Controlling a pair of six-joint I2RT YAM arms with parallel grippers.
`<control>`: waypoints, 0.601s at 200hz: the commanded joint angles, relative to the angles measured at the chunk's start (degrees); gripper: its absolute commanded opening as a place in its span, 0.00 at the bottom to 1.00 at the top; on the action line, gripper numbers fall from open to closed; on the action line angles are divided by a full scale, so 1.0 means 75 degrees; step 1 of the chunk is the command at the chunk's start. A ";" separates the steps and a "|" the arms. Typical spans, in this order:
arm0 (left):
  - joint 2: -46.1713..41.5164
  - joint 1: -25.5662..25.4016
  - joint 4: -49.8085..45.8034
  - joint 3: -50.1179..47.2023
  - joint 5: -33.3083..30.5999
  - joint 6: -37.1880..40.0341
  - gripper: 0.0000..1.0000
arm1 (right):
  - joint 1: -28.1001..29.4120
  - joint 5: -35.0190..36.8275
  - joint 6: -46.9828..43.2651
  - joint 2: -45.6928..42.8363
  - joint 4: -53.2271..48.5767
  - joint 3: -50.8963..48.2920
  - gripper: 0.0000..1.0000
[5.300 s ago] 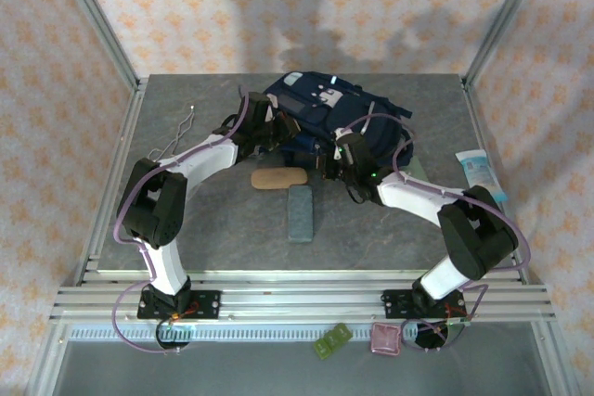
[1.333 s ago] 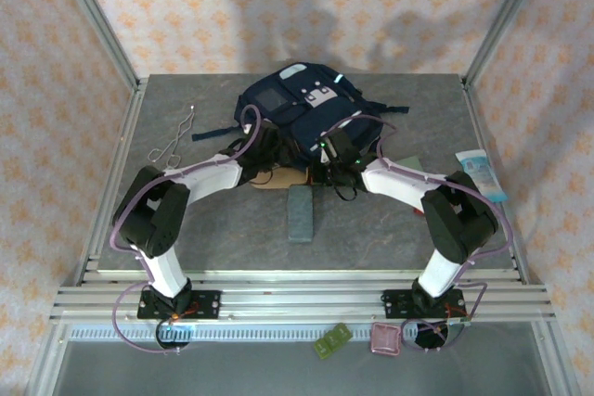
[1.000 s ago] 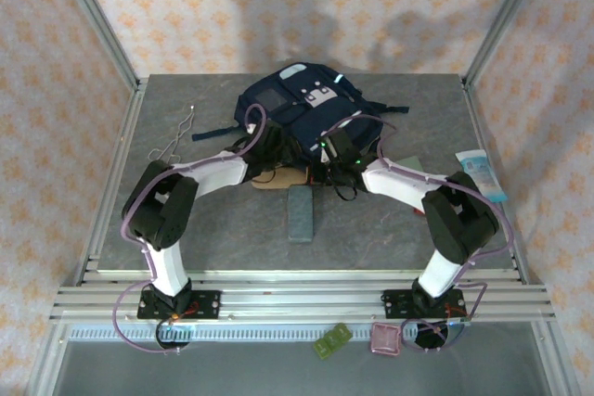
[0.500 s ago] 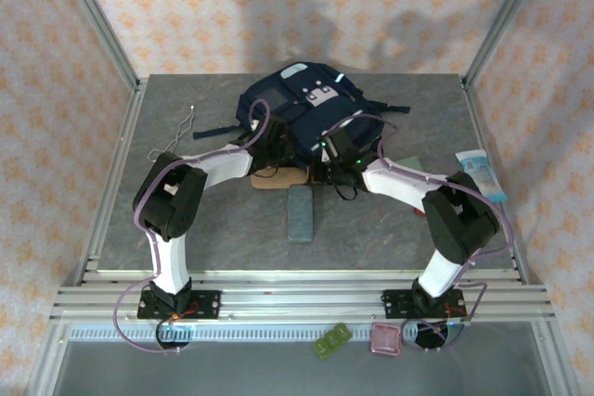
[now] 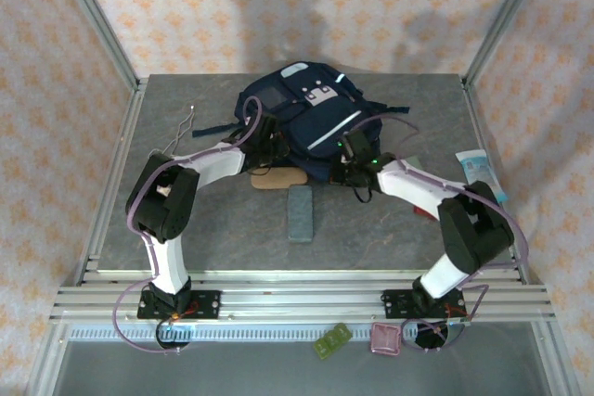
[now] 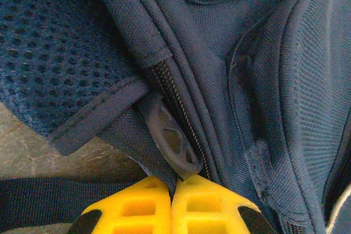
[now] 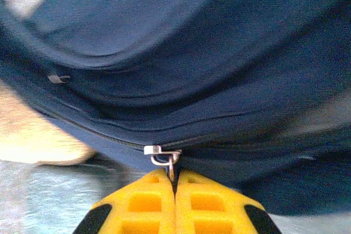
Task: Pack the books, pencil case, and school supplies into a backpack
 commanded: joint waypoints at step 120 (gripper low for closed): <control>0.1121 0.0150 0.0010 0.2332 -0.0457 0.1743 0.00 | 0.1355 -0.1038 -0.0117 -0.0887 0.0053 0.0012 0.00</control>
